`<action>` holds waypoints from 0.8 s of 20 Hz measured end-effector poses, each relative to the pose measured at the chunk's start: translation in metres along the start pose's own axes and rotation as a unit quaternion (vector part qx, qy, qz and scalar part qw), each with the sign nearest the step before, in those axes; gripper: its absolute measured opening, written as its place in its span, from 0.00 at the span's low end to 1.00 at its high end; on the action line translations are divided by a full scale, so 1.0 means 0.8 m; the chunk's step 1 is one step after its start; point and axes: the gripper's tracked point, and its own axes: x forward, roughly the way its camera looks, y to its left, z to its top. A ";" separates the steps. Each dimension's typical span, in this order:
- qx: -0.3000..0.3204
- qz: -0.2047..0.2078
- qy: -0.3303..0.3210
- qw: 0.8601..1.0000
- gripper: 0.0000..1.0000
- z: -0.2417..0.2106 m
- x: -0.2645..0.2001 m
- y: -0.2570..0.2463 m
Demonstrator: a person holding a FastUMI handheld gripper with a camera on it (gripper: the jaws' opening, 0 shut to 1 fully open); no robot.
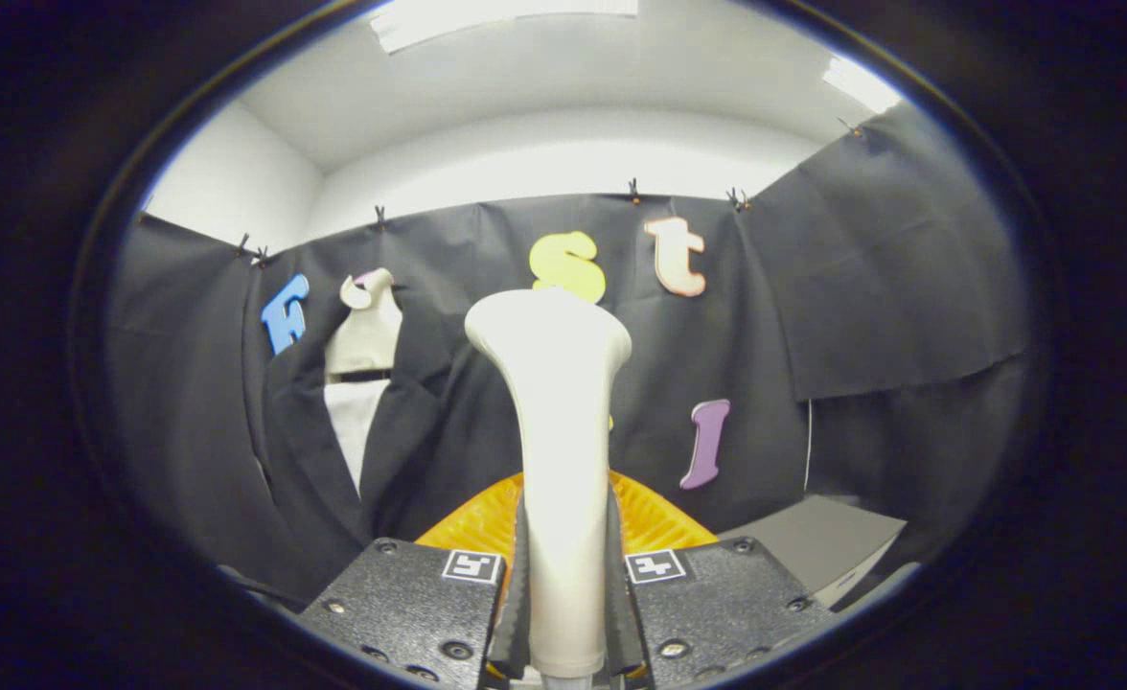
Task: Iron the clothes twice with a garment steamer, once on the left side and once on the right side.
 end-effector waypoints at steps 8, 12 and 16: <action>-0.019 -0.002 -0.068 0.997 0.34 0.032 0.058 0.071; -0.031 0.001 -0.085 0.996 0.34 0.033 0.065 0.096; -0.038 0.009 -0.069 0.997 0.34 0.008 0.073 0.112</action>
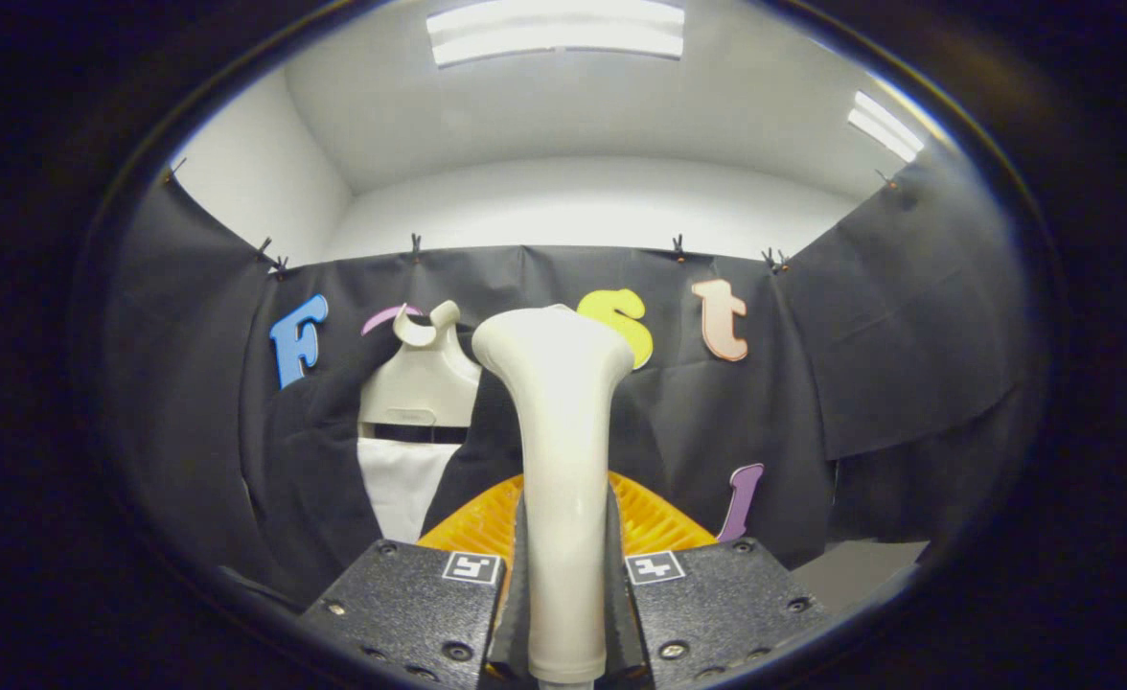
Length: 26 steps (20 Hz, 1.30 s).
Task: Iron the clothes twice with a garment steamer, once on the left side and once on the right side.
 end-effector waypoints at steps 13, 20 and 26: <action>-0.013 -0.005 0.084 0.996 0.34 -0.106 -0.036 0.002; -0.023 -0.013 0.120 0.992 0.34 -0.164 -0.064 -0.011; -0.032 -0.017 0.135 0.990 0.34 -0.209 -0.083 -0.018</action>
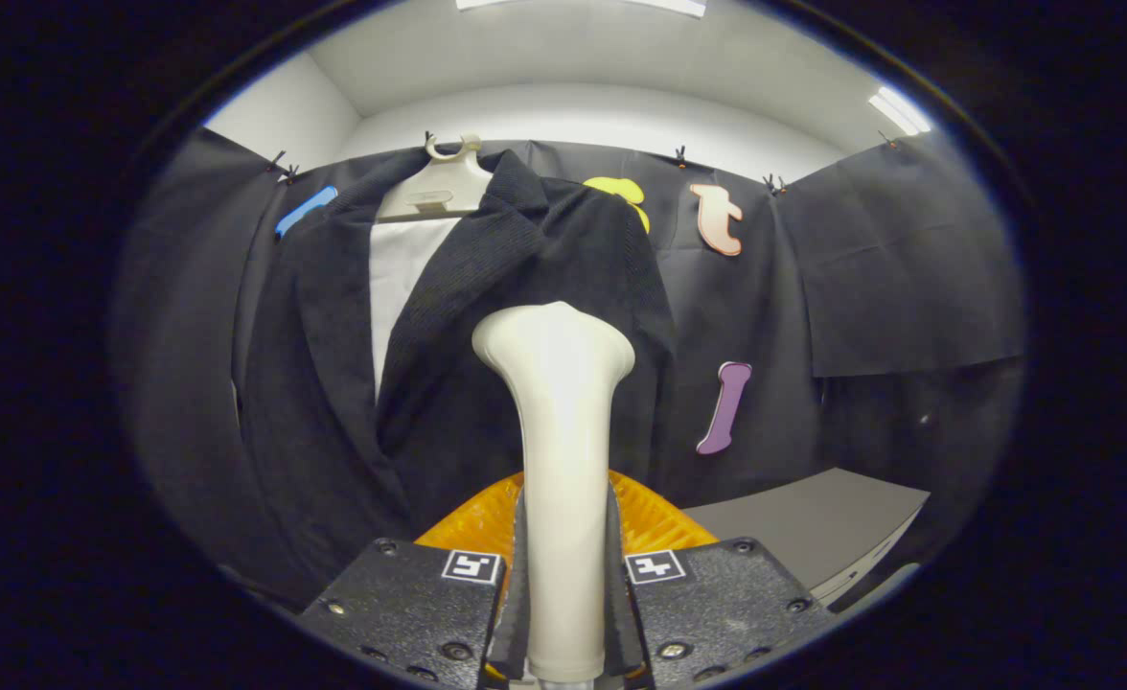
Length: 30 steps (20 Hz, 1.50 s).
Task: Iron the clothes twice with a garment steamer, once on the left side and once on the right side.
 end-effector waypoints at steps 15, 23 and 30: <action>-0.038 0.012 0.066 0.997 0.34 -0.167 -0.041 0.015; -0.067 0.024 0.097 0.993 0.34 -0.238 -0.052 0.019; -0.086 0.039 0.157 0.983 0.34 -0.328 -0.082 0.023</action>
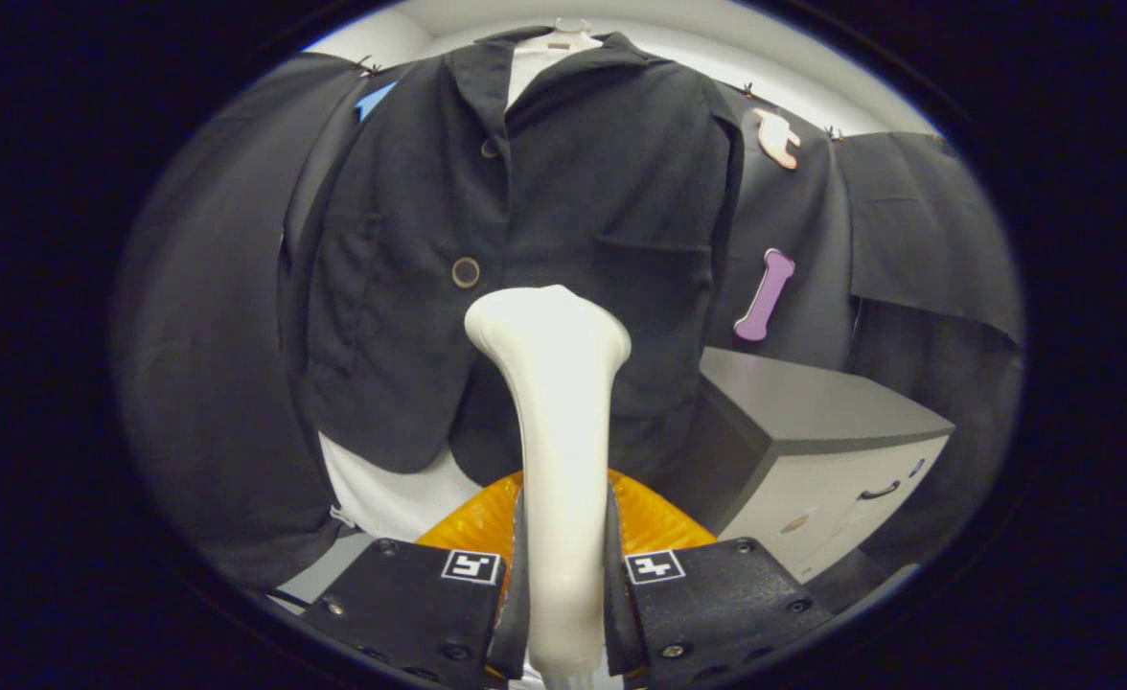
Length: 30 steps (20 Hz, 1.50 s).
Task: Iron the clothes twice with a garment steamer, once on the left side and once on the right side.
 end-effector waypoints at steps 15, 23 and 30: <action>-0.017 0.013 0.087 0.996 0.34 -0.090 0.006 0.002; 0.024 0.044 -0.003 0.999 0.33 0.026 -0.047 0.020; 0.037 0.091 -0.162 0.982 0.33 0.211 -0.098 0.081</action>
